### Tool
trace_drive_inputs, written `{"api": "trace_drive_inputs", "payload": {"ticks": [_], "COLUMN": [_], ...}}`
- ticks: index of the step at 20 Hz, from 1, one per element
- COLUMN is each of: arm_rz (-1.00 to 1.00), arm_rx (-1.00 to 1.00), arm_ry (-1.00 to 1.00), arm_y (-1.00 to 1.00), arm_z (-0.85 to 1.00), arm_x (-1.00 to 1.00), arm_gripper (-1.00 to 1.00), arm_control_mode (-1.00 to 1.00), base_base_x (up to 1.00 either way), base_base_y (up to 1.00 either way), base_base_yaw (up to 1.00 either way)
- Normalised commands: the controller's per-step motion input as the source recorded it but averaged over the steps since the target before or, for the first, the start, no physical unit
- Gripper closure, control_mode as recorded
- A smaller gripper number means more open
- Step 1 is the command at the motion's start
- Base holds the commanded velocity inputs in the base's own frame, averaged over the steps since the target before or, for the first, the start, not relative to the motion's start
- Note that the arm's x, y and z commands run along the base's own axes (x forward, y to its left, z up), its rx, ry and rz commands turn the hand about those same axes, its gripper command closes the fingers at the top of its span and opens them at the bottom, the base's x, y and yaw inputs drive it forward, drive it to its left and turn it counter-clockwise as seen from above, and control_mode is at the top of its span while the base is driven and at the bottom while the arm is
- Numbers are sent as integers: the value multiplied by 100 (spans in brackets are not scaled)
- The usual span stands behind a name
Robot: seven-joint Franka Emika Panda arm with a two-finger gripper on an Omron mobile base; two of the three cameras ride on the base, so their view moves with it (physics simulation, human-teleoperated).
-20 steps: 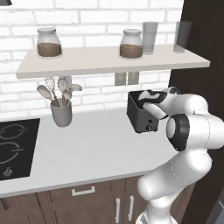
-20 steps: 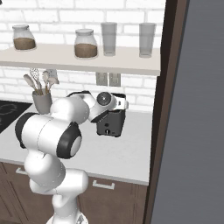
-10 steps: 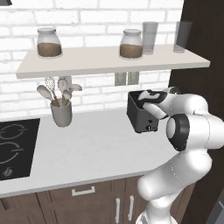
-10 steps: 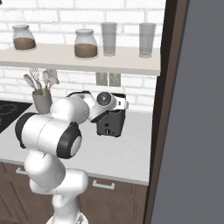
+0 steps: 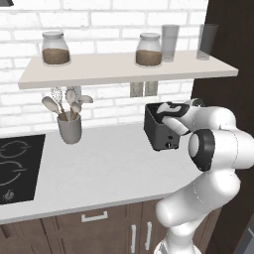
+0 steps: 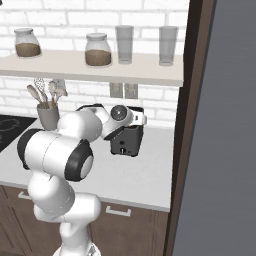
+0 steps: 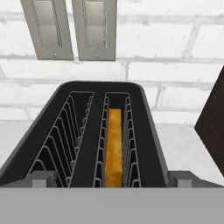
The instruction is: Start the toaster. Once the lever pops up, take the bread to the plate on the dining counter.
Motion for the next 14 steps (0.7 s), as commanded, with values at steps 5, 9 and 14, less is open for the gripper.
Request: {"api": "trace_drive_inputs", "payload": {"ticks": [5, 9, 14], "arm_rz": [0, 0, 0], "arm_rx": [0, 0, 0], "arm_ry": [0, 0, 0], "arm_y": [0, 0, 0], "arm_z": [0, 0, 0], "arm_x": [0, 0, 0], "arm_gripper": [-100, -100, -100], "arm_control_mode": [-100, -100, -100], "base_base_x": [0, 0, 0], "base_base_y": [0, 0, 0], "base_base_yaw": [0, 0, 0]}}
